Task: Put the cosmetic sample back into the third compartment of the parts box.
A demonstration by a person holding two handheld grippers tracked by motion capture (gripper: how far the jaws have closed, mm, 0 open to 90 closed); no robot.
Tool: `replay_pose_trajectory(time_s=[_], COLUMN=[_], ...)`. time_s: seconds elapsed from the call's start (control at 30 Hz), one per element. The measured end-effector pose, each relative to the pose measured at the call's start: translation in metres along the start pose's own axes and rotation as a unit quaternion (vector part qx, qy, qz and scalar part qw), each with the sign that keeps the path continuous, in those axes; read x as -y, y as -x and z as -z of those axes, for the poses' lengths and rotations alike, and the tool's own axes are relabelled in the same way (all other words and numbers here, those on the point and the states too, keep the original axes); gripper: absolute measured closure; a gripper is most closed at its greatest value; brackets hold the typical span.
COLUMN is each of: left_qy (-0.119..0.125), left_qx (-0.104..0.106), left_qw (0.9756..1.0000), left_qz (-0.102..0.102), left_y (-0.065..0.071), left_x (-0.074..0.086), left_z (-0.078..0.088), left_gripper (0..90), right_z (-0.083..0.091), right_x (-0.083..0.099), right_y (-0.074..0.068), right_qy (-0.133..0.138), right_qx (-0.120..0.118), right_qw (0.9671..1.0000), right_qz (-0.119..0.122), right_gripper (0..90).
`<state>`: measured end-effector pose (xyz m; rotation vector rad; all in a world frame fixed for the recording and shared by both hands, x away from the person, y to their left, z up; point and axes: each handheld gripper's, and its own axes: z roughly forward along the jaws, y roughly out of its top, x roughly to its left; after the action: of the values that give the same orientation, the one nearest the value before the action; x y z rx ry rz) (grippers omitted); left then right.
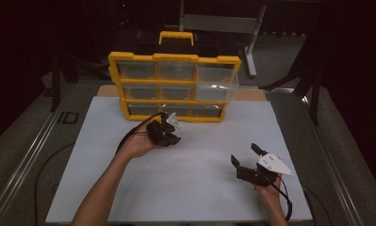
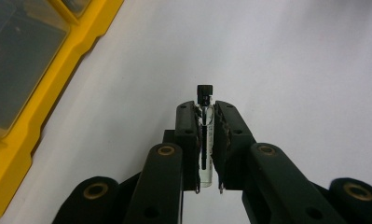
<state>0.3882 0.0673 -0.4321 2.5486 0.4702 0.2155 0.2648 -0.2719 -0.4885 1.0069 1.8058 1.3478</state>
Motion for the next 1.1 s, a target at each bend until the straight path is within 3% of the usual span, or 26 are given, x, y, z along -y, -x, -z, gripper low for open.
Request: replay_pose_trajectory(time_s=[0.47, 1.1], left_qy=[0.033, 0.058], left_qx=[-0.005, -0.004], left_qw=[0.9994, 0.9983], left_qz=[0.002, 0.002], left_y=[0.002, 0.004], left_x=[-0.006, -0.016], left_z=[0.013, 0.026], left_gripper=[81.6, 81.6], right_z=[0.0, 0.001], right_x=[0.0, 0.0], right_y=[0.0, -0.001], right_qy=[0.001, 0.001], right_qx=[-0.001, -0.002], right_qw=[1.0, 1.0], right_qz=[0.002, 0.003], right_gripper=[11.7, 11.7])
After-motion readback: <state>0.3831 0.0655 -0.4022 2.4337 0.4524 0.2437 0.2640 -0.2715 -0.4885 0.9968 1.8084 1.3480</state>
